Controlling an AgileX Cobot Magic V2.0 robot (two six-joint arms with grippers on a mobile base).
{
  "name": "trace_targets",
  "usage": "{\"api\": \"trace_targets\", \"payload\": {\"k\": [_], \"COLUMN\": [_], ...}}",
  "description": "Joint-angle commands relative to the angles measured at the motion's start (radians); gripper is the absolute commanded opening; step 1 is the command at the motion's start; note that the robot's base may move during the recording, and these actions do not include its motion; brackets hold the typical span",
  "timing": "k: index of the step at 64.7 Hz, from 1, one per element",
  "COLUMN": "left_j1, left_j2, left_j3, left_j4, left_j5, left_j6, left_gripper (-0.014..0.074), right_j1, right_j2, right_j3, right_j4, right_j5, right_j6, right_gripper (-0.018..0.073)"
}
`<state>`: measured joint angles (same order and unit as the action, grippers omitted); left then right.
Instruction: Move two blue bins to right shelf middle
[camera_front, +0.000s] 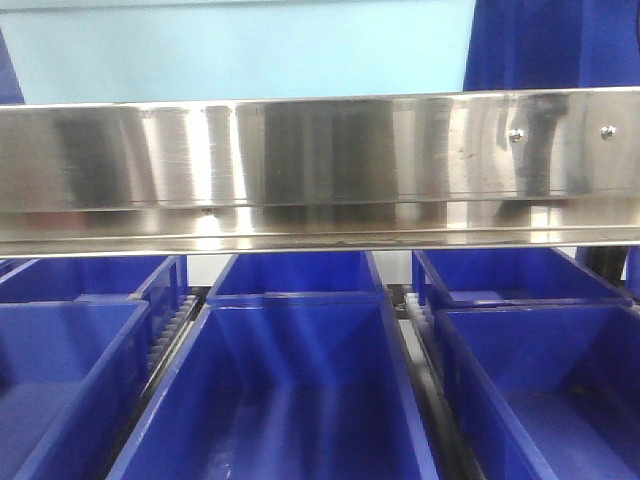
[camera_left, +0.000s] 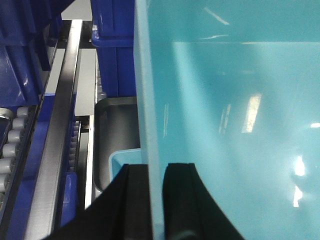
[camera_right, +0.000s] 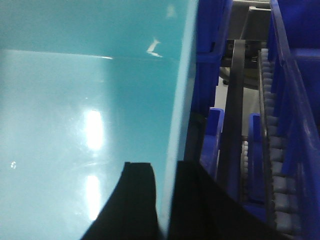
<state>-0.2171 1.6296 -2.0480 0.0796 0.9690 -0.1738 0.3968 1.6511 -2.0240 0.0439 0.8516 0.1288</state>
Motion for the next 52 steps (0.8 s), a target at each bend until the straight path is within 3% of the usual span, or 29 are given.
{"api": "trace_targets", "payload": {"k": [1,9,31,52], "left_j1": [0.002,0.002,0.025,0.025], "left_j2": [-0.015,-0.015,0.036,0.096], "left_j3": [-0.010,-0.010,-0.010,-0.010], "left_j4": [0.001,0.001,0.001,-0.009], "left_j5": [0.010,0.076,0.207,0.243], "left_j6": [0.006,0.006,0.006,0.006], "left_gripper": [-0.0111,-0.0111,-0.0111,-0.0111], "right_j1": [-0.005,-0.005,-0.005,-0.005], "right_j2": [-0.023,-0.014,0.055,0.086], "right_j3": [-0.008,-0.008,-0.008,-0.008], "right_j4": [0.066,0.120,0.155,0.162], "right_j5": [-0.038,0.004,0.084,0.124], "right_j6": [-0.017,-0.017,-0.017,-0.017], "right_gripper": [-0.0153,-0.0153,-0.0153,-0.0153]}}
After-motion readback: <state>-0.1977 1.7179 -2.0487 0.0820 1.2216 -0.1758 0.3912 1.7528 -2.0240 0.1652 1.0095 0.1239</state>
